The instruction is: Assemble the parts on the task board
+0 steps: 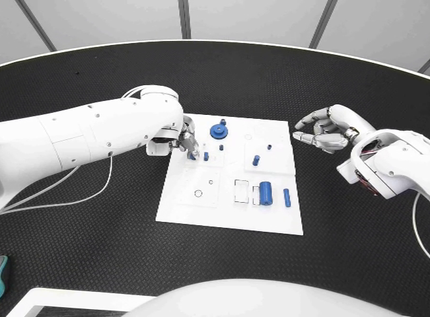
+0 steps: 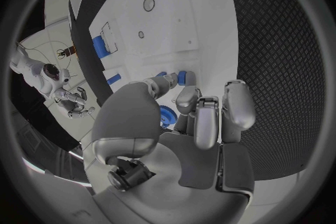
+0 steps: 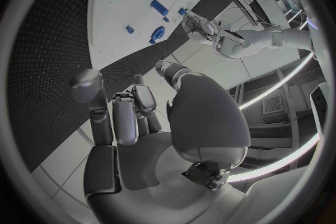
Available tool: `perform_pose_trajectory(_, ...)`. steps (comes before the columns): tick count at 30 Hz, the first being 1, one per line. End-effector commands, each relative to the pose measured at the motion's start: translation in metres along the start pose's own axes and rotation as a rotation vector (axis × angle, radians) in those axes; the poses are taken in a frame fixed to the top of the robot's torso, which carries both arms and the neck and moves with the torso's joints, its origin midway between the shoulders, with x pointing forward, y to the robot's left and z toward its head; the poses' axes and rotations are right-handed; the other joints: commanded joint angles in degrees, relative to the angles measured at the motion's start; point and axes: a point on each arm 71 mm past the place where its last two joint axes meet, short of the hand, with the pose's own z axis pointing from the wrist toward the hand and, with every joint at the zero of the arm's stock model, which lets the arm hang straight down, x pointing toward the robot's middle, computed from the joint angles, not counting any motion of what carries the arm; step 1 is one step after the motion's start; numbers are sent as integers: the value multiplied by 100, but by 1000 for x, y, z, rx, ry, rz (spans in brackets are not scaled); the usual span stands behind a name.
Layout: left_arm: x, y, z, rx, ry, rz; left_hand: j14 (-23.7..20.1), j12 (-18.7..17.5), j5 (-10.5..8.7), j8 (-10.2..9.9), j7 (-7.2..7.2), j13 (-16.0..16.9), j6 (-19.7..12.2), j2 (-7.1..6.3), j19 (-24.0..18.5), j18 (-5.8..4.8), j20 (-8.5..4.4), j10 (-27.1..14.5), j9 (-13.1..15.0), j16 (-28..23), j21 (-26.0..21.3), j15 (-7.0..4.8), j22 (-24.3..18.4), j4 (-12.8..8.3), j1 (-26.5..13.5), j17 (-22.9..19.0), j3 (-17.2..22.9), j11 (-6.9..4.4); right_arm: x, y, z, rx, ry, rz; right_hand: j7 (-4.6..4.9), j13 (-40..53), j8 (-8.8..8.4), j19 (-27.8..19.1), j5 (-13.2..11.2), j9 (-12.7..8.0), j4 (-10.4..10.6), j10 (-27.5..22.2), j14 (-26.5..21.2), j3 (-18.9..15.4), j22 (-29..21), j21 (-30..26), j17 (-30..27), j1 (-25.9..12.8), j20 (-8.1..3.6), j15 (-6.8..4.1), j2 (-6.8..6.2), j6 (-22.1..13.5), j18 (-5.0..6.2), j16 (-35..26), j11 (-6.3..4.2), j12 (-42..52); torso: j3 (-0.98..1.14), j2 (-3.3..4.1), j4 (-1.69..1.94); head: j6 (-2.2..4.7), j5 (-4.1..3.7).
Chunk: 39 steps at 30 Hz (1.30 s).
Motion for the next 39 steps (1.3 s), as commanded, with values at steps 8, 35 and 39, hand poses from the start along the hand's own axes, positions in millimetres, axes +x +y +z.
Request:
perform_pose_trajectory(8, -1, 3, 1, -42, -9, -10, 597, 41, 15, 108, -132, 18, 89, 1, 34, -84, -19, 63, 1241, 17, 25, -39, 2, -55, 51, 1509, 21, -16, 0, 0, 0, -1, 1, 0, -11, 3, 22, 25, 37, -8, 21, 16, 342, -4, -6, -38, 496, 5, -15, -53, -2, -42, 95, -34, -14, 15, -2, -6, 8, 4, -15)
perform_pose_trajectory(35, -6, -1, 7, -47, -10, -13, 597, 28, 15, 112, -135, -8, 95, 23, 30, -82, -27, 55, 1251, 17, 20, -46, -7, -40, 42, 1509, 35, -20, 1, 1, 1, -2, 6, 0, -11, 2, 35, 27, 53, -14, 29, 15, 342, -8, -8, -51, 492, -1, -16, -52, -5, -45, 96, -39, -14, 16, -1, -8, 4, -8, -21)
perform_pose_trajectory(39, -7, -1, 7, -48, -19, -23, 597, 28, 15, 112, -135, -8, 95, 23, 30, -82, -27, 55, 1251, 17, 20, -46, -7, -40, 42, 1509, 35, -20, 1, 1, 1, -2, 7, 0, -11, 2, 35, 27, 53, -14, 29, 15, 342, -8, -8, -51, 492, -1, -16, -52, -5, -45, 96, -39, -14, 16, -1, -4, 8, -7, -23)
